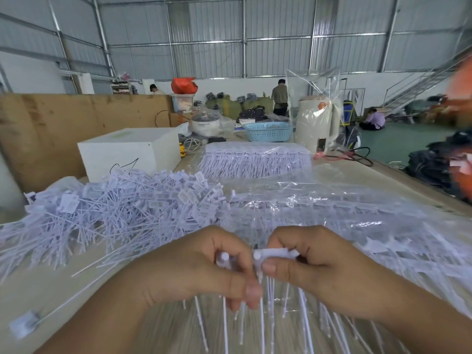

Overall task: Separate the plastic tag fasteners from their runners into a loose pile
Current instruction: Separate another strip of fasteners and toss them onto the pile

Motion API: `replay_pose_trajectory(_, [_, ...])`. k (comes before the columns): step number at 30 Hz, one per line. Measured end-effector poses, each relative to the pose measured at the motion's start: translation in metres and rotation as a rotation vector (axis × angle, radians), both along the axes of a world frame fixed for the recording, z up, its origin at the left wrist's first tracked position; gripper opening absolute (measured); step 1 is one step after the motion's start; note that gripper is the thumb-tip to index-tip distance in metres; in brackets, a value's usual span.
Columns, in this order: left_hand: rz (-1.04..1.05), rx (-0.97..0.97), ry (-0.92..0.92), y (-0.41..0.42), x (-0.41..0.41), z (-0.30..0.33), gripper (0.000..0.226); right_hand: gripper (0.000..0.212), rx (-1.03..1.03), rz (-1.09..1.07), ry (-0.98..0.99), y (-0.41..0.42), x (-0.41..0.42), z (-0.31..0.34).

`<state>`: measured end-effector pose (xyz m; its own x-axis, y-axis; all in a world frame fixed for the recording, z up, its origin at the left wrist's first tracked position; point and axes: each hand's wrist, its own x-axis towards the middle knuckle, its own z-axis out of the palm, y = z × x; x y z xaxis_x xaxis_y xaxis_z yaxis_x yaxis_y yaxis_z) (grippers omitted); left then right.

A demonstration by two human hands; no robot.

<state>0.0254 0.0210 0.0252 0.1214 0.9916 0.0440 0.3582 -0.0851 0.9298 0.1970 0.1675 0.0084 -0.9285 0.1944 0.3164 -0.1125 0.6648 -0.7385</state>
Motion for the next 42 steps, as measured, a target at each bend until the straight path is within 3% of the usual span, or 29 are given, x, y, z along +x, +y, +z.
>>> replay_pose_trajectory(2, [0.080,0.002,0.109,0.000,0.002,-0.001,0.027,0.020,0.015,0.009,-0.019,-0.002,0.000,0.001])
replay_pose_trajectory(5, [0.336,0.191,0.162,0.007,0.013,-0.006,0.048,0.021,-0.004,-0.037,0.038,-0.005,-0.002,0.000])
replay_pose_trajectory(8, [0.635,0.441,0.009,0.018,0.027,-0.011,0.051,0.025,-0.052,-0.187,0.207,-0.010,-0.008,0.000])
replay_pose_trajectory(11, [0.825,0.492,-0.162,0.020,0.020,-0.010,0.055,0.030,-0.187,-0.362,0.353,-0.001,-0.006,0.007])
replay_pose_trajectory(13, [0.741,0.425,-0.216,0.017,0.011,-0.011,0.054,0.038,-0.199,-0.313,0.336,0.005,0.000,0.008])
replay_pose_trajectory(17, [0.433,0.267,-0.247,0.019,0.013,-0.019,0.027,0.021,-0.100,-0.084,0.196,-0.003,0.001,0.002])
replay_pose_trajectory(22, [0.078,0.132,-0.126,0.011,0.015,-0.008,0.024,0.048,-0.113,-0.022,0.022,0.004,0.003,0.000])
replay_pose_trajectory(26, [-0.018,0.000,-0.093,0.007,0.017,-0.006,0.015,0.051,-0.092,0.098,-0.110,0.000,0.004,-0.001])
replay_pose_trajectory(28, [0.003,0.029,-0.111,0.006,0.016,-0.004,0.011,0.050,-0.171,0.122,-0.101,-0.001,0.004,0.000])
replay_pose_trajectory(31, [0.092,0.104,-0.136,0.005,0.013,0.001,0.010,0.029,-0.156,0.110,-0.093,0.002,0.005,0.007])
replay_pose_trajectory(35, [0.088,0.026,-0.041,0.004,0.015,-0.002,0.010,0.042,0.008,-0.004,-0.136,0.005,0.006,0.004])
replay_pose_trajectory(37, [0.120,0.062,-0.004,0.006,0.023,-0.004,0.024,0.034,0.015,-0.017,-0.099,0.004,0.006,0.002])
replay_pose_trajectory(40, [0.374,0.289,-0.039,0.015,0.037,-0.006,0.041,0.021,-0.025,-0.085,0.064,-0.002,0.000,-0.001])
replay_pose_trajectory(42, [0.566,0.413,-0.070,0.019,0.047,-0.006,0.051,0.027,-0.030,-0.171,0.193,-0.010,-0.007,-0.003])
